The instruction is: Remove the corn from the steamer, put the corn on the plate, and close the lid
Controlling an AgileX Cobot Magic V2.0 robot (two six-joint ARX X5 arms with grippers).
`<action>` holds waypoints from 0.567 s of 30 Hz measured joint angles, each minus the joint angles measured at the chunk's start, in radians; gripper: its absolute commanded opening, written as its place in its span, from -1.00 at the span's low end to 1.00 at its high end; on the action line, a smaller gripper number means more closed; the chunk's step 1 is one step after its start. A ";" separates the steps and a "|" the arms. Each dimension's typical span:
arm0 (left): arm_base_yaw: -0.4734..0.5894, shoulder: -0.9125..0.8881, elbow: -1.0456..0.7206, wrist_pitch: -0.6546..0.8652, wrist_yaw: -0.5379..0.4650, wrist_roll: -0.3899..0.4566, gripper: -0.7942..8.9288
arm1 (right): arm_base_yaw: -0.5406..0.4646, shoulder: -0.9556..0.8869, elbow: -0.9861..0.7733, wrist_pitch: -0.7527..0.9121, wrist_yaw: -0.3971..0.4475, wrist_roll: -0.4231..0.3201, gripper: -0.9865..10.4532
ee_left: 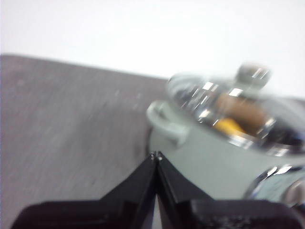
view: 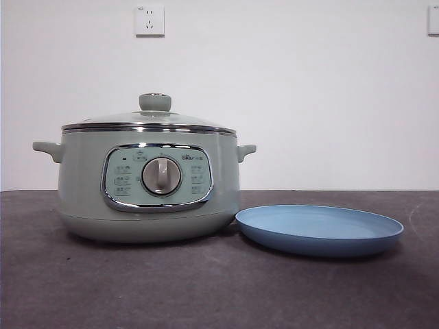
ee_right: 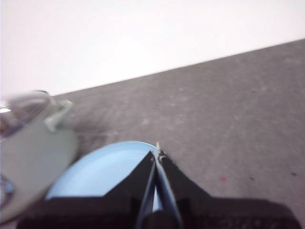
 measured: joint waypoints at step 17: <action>0.000 0.366 0.412 -0.221 0.293 0.023 -0.85 | 0.000 0.586 0.594 -0.340 -0.449 -0.145 -0.85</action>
